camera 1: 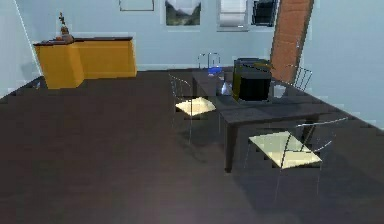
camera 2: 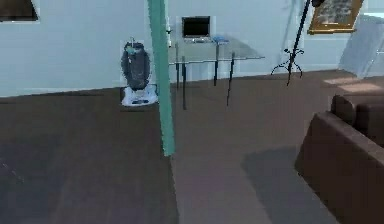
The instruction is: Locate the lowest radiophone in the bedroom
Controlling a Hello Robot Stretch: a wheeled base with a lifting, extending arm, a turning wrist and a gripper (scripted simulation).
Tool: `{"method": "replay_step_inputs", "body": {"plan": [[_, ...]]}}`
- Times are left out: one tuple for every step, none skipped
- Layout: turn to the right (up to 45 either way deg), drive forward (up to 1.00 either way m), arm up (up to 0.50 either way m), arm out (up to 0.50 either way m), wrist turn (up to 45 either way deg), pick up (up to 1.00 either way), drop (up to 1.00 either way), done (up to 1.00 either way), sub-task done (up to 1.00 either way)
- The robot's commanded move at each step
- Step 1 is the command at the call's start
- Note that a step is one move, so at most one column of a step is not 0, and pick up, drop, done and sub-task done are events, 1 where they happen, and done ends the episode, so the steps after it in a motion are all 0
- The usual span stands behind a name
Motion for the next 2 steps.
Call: {"method": "replay_step_inputs", "body": {"plan": [[18.0, 0.00, 0.00, 0.00, 0.0, 0.00, 0.00, 0.00, 0.00], [0.0, 0.10, 0.00, 0.00, 0.0, 0.00, 0.00, 0.00, 0.00]]}}
